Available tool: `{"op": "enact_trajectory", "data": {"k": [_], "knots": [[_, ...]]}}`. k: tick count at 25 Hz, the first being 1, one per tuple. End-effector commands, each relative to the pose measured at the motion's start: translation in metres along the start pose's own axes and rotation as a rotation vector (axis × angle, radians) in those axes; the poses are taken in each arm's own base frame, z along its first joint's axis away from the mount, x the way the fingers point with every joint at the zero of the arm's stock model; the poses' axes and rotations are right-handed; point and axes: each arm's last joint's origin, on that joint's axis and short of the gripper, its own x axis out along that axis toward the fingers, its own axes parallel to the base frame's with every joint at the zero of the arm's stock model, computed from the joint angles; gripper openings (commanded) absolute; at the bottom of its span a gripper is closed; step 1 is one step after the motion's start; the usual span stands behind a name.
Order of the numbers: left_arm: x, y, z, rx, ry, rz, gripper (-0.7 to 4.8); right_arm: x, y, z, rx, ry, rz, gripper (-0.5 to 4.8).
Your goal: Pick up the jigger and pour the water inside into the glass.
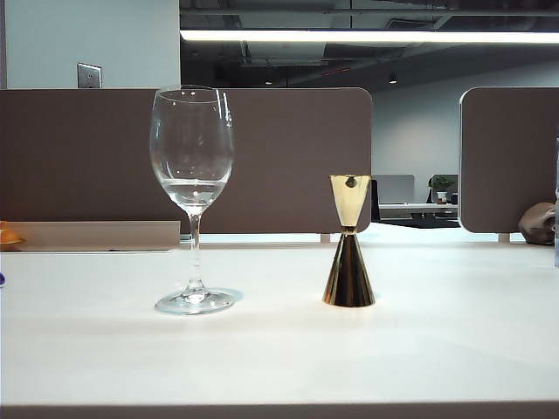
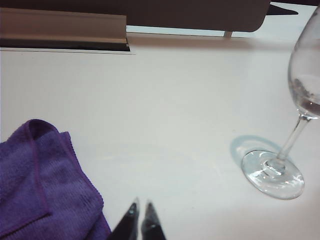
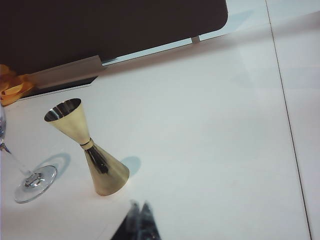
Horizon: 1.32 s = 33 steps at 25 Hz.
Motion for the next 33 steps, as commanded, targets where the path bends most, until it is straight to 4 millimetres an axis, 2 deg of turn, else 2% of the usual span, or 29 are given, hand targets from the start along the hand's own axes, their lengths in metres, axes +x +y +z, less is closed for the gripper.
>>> {"op": "enact_trajectory", "data": {"k": [1, 7, 10, 14, 19, 22, 26, 30, 33], "knots": [[0.0, 0.0, 0.0, 0.001, -0.006, -0.004, 0.22, 0.0, 0.0, 0.001, 0.001, -0.011, 0.009, 0.0], [0.0, -0.002, 0.0, 0.003, -0.007, -0.068, 0.22, 0.0, 0.0, 0.001, 0.001, -0.011, 0.009, 0.0], [-0.001, -0.009, 0.002, 0.01, -0.013, -0.304, 0.22, 0.0, 0.0, 0.001, 0.001, -0.011, 0.009, 0.0], [-0.003, -0.013, 0.002, 0.012, -0.007, -0.473, 0.22, 0.0, 0.001, 0.001, 0.001, -0.009, 0.017, 0.0], [-0.003, -0.013, 0.002, 0.012, -0.007, -0.467, 0.22, 0.0, 0.005, 0.0, 0.019, 0.037, 0.154, -0.01], [-0.003, -0.013, 0.002, 0.012, -0.007, -0.467, 0.22, -0.001, 0.005, 0.003, -0.076, 0.018, 0.113, -0.01], [-0.002, -0.011, 0.002, 0.011, -0.01, -0.405, 0.22, -0.004, 0.007, 0.012, -0.102, -0.021, 0.079, -0.01], [-0.002, -0.01, 0.002, 0.01, -0.012, -0.356, 0.22, -0.013, 0.013, 0.031, -0.14, -0.023, -0.056, -0.04], [-0.002, -0.01, 0.002, 0.01, -0.012, -0.355, 0.22, -0.02, 0.022, 0.048, -0.155, -0.067, -0.044, -0.04]]}}
